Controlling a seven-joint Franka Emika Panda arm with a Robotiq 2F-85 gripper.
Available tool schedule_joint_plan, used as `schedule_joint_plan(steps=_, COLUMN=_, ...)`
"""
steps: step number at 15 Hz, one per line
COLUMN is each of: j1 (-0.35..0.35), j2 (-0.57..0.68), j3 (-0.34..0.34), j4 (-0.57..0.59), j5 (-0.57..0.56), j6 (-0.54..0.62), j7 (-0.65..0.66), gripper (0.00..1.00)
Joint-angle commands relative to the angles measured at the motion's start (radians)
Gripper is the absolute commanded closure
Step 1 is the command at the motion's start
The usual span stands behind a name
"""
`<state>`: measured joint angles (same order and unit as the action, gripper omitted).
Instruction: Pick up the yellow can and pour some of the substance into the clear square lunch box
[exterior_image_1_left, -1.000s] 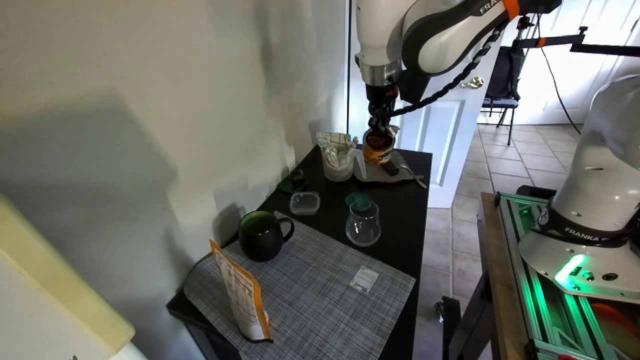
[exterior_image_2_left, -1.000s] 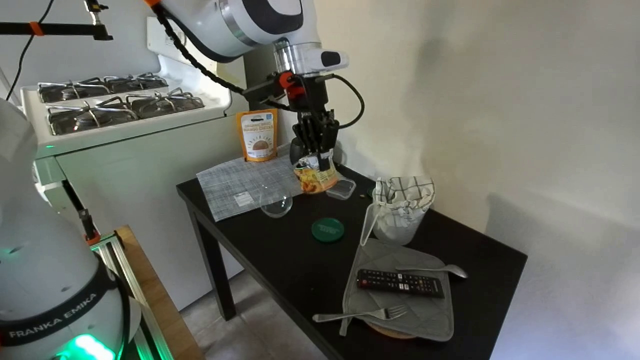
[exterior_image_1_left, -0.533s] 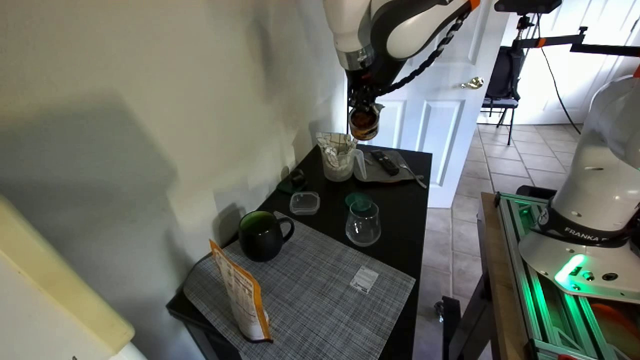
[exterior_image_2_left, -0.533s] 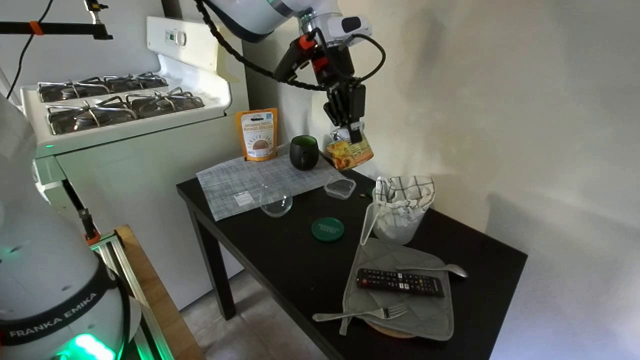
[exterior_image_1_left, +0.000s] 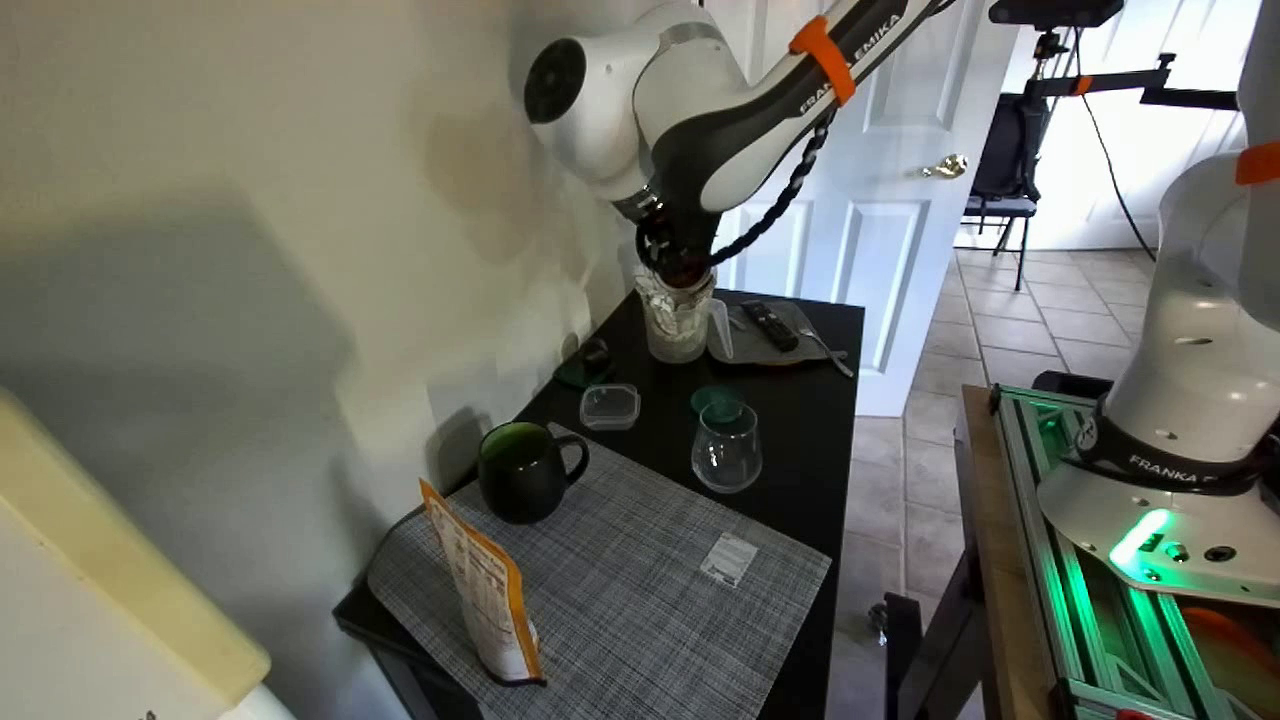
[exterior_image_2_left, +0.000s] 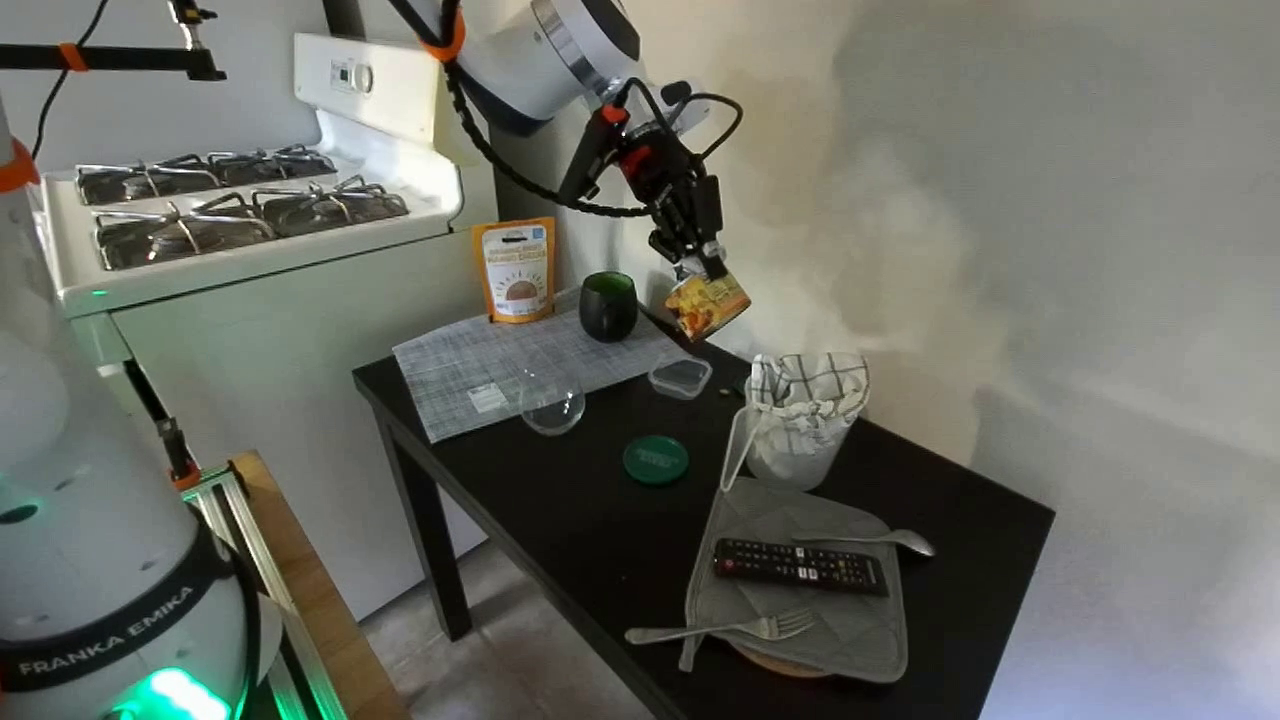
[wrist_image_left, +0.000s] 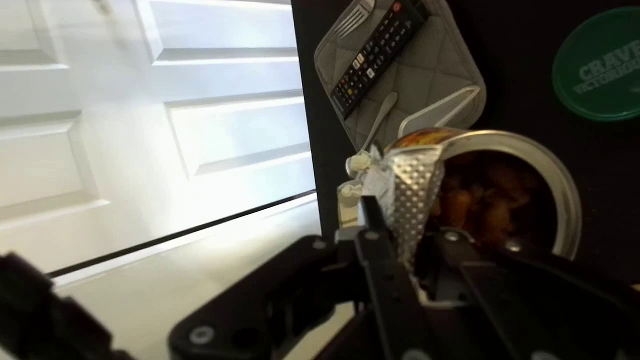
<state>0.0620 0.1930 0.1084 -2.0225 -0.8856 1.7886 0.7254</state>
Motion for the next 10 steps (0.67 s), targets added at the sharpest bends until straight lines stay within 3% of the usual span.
schedule_joint_plan(steps=1, j1=0.031, j2=0.022, j3=-0.018, j4=0.015, j5=-0.002, j6=-0.011, j7=-0.003, gripper=0.83)
schedule_joint_plan(steps=4, j1=0.037, j2=0.047, j3=-0.022, j4=0.036, j5=-0.007, j6=-0.017, j7=-0.003, gripper=0.83)
schedule_joint_plan(steps=5, j1=0.037, j2=0.047, j3=-0.024, j4=0.037, j5=-0.008, j6=-0.017, j7=-0.003, gripper=0.96)
schedule_joint_plan(steps=10, j1=0.075, j2=0.106, j3=-0.02, j4=0.057, j5=-0.174, j6=0.051, j7=0.012, gripper=0.96)
